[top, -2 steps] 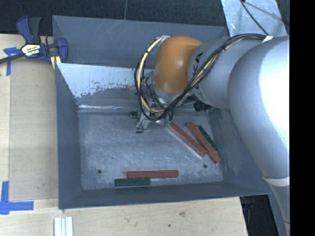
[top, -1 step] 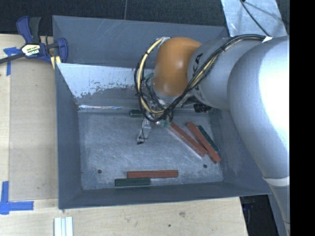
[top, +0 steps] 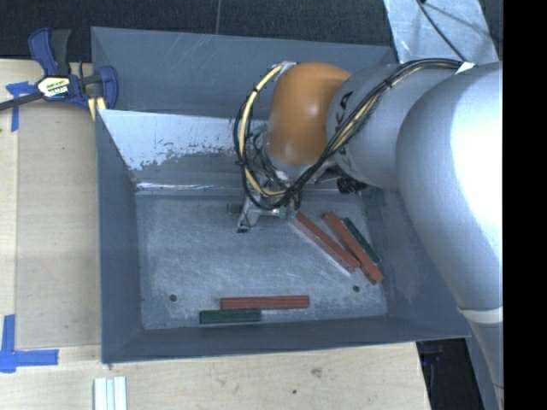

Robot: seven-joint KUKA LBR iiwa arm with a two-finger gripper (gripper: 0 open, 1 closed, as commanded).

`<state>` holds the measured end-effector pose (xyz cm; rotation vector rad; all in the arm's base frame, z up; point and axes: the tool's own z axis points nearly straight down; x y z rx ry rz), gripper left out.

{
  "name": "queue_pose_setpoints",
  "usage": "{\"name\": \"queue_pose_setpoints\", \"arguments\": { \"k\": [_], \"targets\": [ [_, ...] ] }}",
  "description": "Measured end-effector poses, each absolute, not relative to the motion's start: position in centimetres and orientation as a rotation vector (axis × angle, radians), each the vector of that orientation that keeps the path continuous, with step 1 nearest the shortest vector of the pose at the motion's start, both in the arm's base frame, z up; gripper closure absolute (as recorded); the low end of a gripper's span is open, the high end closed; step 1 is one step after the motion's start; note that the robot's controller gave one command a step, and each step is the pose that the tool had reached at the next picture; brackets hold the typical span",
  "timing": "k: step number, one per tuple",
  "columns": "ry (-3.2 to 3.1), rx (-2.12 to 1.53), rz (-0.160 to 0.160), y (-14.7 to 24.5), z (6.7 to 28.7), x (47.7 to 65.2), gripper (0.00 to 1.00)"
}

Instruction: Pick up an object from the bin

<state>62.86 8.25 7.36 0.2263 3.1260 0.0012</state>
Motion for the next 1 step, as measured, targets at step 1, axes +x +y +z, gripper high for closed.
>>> {"name": "queue_pose_setpoints", "arguments": {
  "k": [1],
  "targets": [
    [3.124, 0.181, 0.005, 9.55, 23.44, 61.40, 1.00]
  ]
}}
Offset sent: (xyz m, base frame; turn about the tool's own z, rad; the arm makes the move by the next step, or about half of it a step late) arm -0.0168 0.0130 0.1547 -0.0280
